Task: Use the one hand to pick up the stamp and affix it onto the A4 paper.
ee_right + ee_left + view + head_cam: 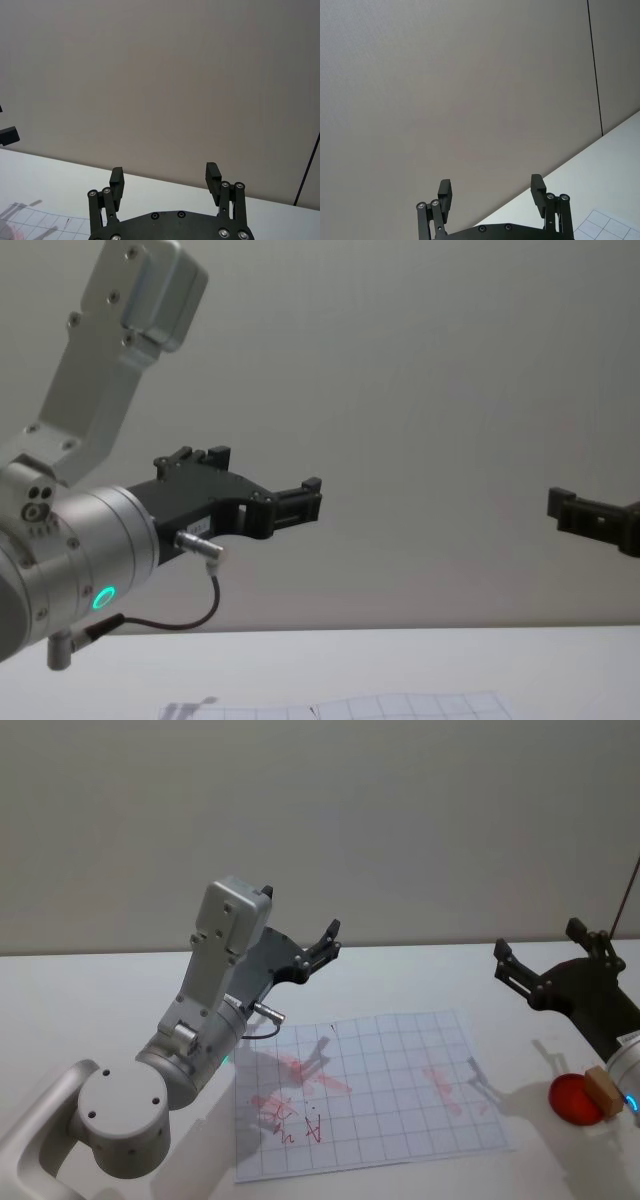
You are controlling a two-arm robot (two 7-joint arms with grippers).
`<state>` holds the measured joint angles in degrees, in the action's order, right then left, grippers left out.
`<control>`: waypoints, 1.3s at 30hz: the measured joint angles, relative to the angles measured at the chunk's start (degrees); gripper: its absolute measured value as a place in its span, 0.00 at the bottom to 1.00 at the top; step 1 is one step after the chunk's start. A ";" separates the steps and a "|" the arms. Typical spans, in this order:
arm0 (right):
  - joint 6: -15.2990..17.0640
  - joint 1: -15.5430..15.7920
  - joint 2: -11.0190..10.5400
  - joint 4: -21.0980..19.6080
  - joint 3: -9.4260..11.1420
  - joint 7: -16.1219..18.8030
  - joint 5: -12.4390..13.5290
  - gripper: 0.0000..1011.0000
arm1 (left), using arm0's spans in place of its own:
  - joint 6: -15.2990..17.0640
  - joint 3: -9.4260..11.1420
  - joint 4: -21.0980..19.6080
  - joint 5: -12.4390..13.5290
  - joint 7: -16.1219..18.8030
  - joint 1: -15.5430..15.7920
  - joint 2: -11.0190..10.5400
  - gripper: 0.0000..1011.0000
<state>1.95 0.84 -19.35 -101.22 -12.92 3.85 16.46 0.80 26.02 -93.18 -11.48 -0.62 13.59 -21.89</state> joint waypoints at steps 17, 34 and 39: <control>1.34 4.70 -5.07 -1.73 3.34 0.52 4.76 0.99 | 0.00 0.00 0.00 0.00 0.00 0.00 0.00 0.99; 6.59 10.03 -9.49 -3.69 5.46 0.44 5.67 0.99 | 0.00 0.00 0.00 0.00 0.00 0.00 0.00 0.99; 8.69 11.28 -10.39 -3.85 5.73 -0.14 4.70 0.99 | 0.00 0.00 0.00 0.00 0.00 0.00 0.00 0.99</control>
<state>10.64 12.12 -29.74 -105.07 -7.18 3.71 21.16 0.79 26.02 -93.18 -11.48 -0.63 13.58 -21.89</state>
